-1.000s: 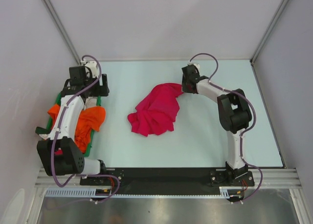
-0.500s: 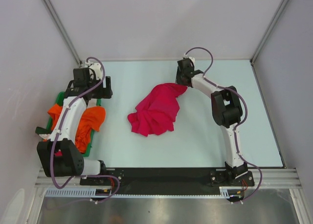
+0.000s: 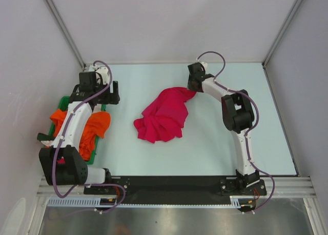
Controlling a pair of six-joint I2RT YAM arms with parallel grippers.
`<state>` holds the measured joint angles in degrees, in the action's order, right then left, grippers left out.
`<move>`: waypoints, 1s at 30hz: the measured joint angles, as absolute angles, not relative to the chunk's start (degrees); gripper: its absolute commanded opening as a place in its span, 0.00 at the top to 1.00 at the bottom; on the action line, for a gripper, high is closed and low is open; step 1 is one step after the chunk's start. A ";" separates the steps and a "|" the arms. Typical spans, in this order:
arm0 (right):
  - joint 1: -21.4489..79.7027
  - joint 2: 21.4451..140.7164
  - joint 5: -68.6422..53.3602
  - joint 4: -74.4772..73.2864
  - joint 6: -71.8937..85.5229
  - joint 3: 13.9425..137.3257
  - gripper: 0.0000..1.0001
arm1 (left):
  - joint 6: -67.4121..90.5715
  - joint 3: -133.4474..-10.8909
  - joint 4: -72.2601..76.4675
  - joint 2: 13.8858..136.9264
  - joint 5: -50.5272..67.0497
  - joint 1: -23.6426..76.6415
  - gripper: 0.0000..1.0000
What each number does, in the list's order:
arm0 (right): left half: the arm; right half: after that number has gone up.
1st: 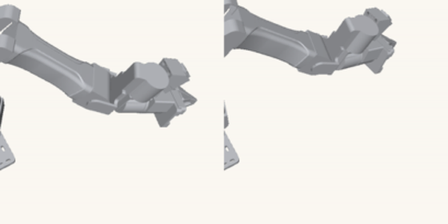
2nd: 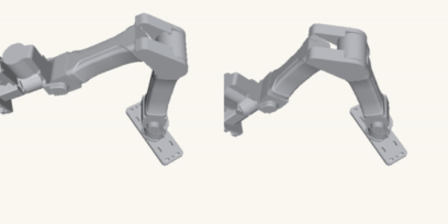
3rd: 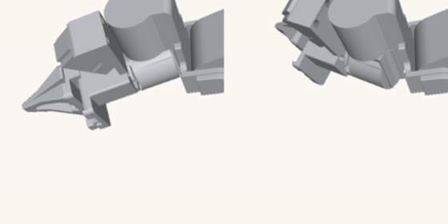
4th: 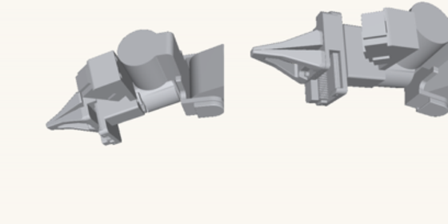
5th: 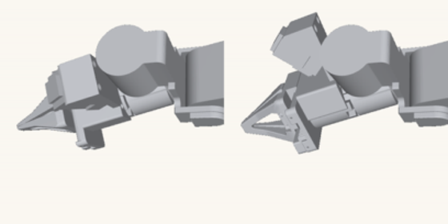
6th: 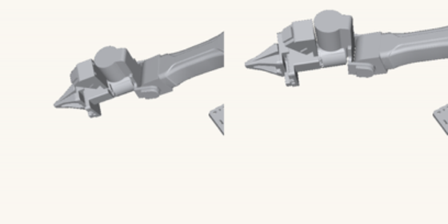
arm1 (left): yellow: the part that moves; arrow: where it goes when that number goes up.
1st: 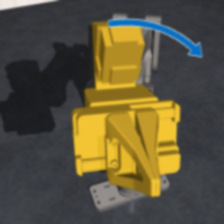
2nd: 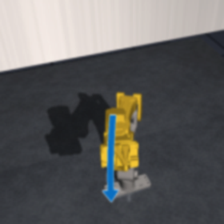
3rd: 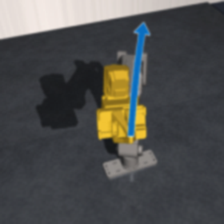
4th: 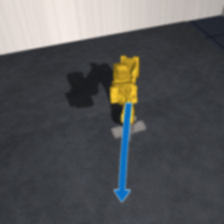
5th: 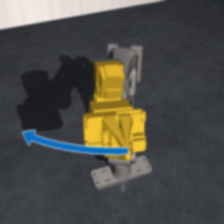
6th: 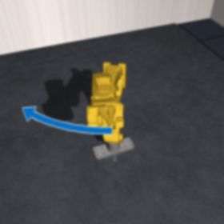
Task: Fold and stack the t-shirts
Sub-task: Flatten out the tshirt
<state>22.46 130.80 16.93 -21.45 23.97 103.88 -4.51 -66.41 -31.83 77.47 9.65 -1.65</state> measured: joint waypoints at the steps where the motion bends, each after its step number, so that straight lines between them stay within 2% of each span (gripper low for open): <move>1: 22.33 130.80 17.08 -21.61 23.99 103.79 0.48 | -4.51 -66.41 -31.83 77.47 9.65 -1.52 0.15; 6: 21.91 130.80 17.39 -22.13 23.99 102.96 0.49 | -4.51 -66.41 -31.83 77.47 9.63 -1.02 0.15; 10: 21.82 130.87 17.32 -22.63 24.01 102.61 0.54 | -4.51 -66.41 -31.83 77.47 9.61 -0.93 0.15; 13: 21.74 131.11 17.28 -22.85 24.05 102.61 0.65 | -4.51 -66.30 -31.83 77.47 9.58 -0.91 0.15; 17: 21.69 131.48 16.97 -22.87 24.32 102.30 1.00 | -4.51 -66.30 -31.81 77.49 9.39 -0.86 0.15; 25: 21.58 130.50 16.69 -21.02 25.23 100.27 1.00 | -4.51 -65.54 -31.79 77.49 9.32 -0.86 0.16; 30: 22.44 122.96 18.87 -21.10 23.40 92.12 1.00 | -4.47 -65.49 -31.09 78.15 8.82 1.98 0.18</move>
<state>22.44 122.96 18.87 -21.10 23.40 92.12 -4.47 -65.49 -31.09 78.15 8.82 1.98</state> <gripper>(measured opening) 0.018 0.829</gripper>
